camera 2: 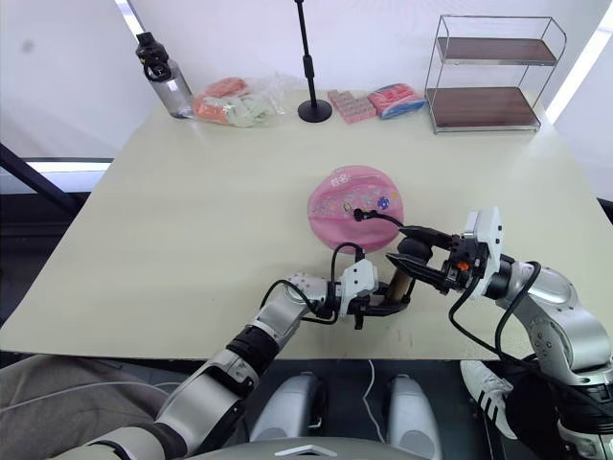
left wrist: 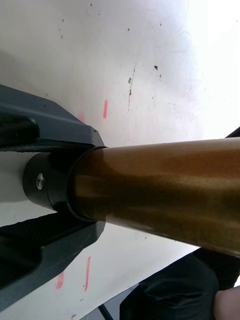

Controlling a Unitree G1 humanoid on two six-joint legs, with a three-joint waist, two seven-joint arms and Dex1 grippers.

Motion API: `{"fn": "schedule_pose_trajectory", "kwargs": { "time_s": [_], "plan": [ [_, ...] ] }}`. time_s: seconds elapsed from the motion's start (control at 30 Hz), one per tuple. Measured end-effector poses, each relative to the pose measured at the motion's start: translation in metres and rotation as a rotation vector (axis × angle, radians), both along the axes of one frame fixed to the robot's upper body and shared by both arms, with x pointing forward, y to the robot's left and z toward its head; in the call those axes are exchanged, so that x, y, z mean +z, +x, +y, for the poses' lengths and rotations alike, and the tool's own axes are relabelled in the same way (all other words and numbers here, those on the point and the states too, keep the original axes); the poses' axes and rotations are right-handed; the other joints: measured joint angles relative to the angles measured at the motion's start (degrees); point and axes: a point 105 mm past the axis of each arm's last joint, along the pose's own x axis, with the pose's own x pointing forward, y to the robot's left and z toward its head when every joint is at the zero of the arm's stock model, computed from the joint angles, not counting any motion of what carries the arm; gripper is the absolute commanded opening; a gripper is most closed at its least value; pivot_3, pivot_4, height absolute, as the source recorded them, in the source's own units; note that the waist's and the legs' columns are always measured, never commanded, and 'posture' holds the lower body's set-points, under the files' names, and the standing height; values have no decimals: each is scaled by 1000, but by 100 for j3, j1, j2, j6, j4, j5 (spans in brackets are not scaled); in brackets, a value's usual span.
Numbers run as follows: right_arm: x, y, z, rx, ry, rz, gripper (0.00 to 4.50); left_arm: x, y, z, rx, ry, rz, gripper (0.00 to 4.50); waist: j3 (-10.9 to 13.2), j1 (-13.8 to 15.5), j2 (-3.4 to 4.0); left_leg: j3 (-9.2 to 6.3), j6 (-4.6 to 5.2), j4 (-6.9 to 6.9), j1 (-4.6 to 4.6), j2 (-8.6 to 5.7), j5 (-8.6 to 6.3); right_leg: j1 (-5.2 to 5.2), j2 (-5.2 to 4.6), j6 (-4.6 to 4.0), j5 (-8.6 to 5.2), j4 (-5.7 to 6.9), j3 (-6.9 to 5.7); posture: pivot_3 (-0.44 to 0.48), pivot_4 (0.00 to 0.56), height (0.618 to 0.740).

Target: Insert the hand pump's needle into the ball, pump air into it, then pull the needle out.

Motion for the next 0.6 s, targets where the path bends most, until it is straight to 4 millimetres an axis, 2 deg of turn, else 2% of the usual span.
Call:
{"fn": "schedule_pose_trajectory", "kwargs": {
  "time_s": [0.37,0.43,0.47,0.5,0.6],
  "plan": [
    [1,1,0,7,-15,9,2156,0,2,-1,-2,1,-3,1124,0,0,0,-1,0,0,-1,0,0,-1,0,0,0,1,-1,0,150,740],
    [1,0,0,11,-20,7,2156,0,2,-1,-1,0,-2,2157,0,1,0,-1,0,0,-1,0,0,-1,0,0,0,1,-1,0,150,740],
    [5,-1,1,17,-16,-19,2156,-6,1,2,1,25,8,2483,-1,0,2,0,0,0,0,0,0,-1,0,0,0,1,0,0,150,740],
    [13,-3,1,17,-14,-63,2156,-10,-2,4,2,21,22,3003,-2,-2,3,-1,0,0,1,0,0,0,0,0,0,1,1,0,150,740],
    [23,-5,-2,6,-12,-121,2156,-11,-7,3,-24,18,23,4402,-15,7,-14,-4,0,0,9,0,0,9,-1,-1,-1,1,-3,0,150,740]
  ]
}}
